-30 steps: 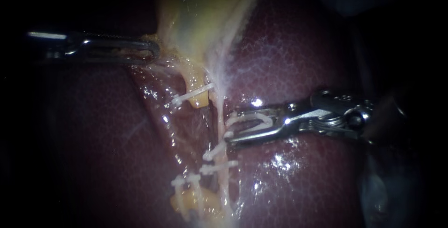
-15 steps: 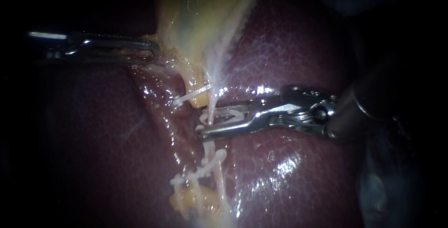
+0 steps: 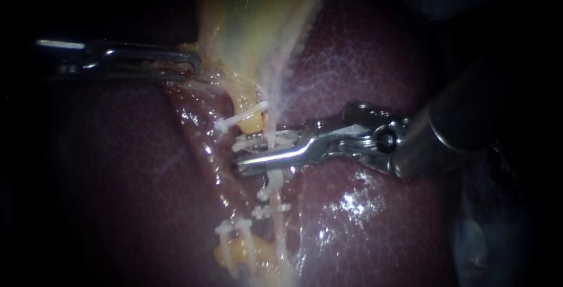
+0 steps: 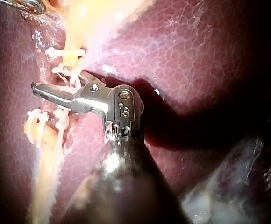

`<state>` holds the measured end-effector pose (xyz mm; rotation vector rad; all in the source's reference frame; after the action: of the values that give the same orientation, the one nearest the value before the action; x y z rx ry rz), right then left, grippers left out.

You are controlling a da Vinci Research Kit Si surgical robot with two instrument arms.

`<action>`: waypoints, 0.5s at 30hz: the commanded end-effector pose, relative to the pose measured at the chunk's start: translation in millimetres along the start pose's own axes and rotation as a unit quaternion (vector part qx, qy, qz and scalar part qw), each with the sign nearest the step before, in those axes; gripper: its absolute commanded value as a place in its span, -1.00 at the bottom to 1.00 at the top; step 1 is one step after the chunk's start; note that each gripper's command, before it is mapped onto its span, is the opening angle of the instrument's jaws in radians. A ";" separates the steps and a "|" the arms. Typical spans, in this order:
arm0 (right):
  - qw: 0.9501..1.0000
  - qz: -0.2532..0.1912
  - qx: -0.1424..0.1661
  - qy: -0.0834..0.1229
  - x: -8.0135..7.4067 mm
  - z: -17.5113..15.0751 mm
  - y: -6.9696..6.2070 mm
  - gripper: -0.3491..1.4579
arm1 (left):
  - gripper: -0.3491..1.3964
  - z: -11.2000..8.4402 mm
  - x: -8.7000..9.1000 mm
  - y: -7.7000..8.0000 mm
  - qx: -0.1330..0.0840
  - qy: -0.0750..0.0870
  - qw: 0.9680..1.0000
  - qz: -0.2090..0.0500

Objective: Clipping third clip right tube

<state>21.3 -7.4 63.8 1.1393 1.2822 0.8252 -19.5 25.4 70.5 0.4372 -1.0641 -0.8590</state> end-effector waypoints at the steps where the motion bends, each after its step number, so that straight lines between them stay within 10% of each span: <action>1: 1.000 0.001 0.005 0.002 0.3 0.0 -0.6 -0.07 | -1.00 0.0 0.0 0.0 0.000 0.000 1.000 0.000; 7: 0.999 0.006 0.034 0.009 1.7 0.0 -3.0 -0.07 | -1.00 -0.1 0.0 0.0 0.000 0.000 1.000 0.000; 15: 0.999 0.006 0.029 0.012 1.8 -0.7 -2.2 -0.14 | -1.00 -0.1 0.0 0.0 0.000 0.000 1.000 0.000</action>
<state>20.4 -6.0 61.4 1.1825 1.3295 0.8214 -19.4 25.4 70.5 0.4373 -1.0635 -0.8591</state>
